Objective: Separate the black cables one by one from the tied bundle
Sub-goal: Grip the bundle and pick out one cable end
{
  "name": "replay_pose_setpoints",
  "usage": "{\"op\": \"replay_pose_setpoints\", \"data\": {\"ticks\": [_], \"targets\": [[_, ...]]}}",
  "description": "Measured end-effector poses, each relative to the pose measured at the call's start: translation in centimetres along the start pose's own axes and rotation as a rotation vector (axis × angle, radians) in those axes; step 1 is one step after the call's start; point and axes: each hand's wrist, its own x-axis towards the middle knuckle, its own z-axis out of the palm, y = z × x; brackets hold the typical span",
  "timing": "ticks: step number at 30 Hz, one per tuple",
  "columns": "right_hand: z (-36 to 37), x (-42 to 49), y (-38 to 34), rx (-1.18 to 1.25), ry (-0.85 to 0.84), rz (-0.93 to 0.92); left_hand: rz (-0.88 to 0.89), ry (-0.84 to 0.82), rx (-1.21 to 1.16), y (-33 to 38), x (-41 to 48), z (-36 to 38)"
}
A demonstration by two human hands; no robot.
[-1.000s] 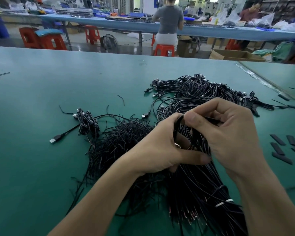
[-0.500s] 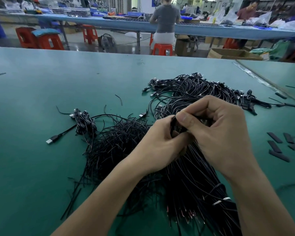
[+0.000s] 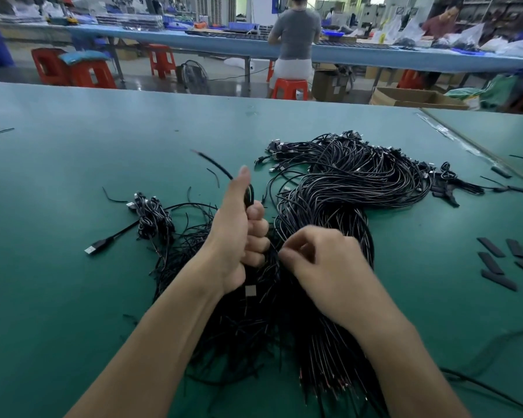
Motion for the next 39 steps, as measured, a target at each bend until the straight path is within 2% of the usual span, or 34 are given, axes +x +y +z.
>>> {"op": "replay_pose_setpoints", "data": {"ticks": [5,11,15,19,21,23,29,32,36,39], "targets": [[2.0,-0.9,-0.6,-0.301,-0.035,-0.003,-0.035,0.011,-0.028,0.2,0.0,0.5],[2.1,-0.9,-0.4,-0.304,-0.074,0.023,0.03,-0.021,0.12,0.1,-0.1,0.9],[1.4,-0.5,-0.1,-0.122,-0.089,0.075,0.071,-0.023,0.203,-0.1,-0.4,0.9],[-0.1,0.2,0.6,0.07,-0.111,0.09,0.089,-0.031,0.164,-0.3,-0.6,1.0],[-1.0,0.5,1.3,0.146,-0.022,0.066,0.104,-0.047,0.18,-0.4,-0.6,1.1],[-1.7,0.8,1.6,0.248,0.112,0.021,0.154,-0.088,0.293,-0.6,-0.6,1.2],[-2.8,1.0,0.9,0.812,0.496,-0.067,0.222,-0.385,0.468,-0.7,-1.4,1.9],[-2.9,0.9,0.2,1.017,0.529,-0.041,0.2,-0.437,0.489,-0.9,-1.7,2.4],[-2.1,0.6,-1.1,1.108,0.434,-0.056,0.329,-0.354,0.483,-1.1,-2.0,3.1],[-1.6,0.3,-1.7,1.053,0.479,-0.089,0.44,-0.278,0.42,-1.1,-1.9,3.1]]}}
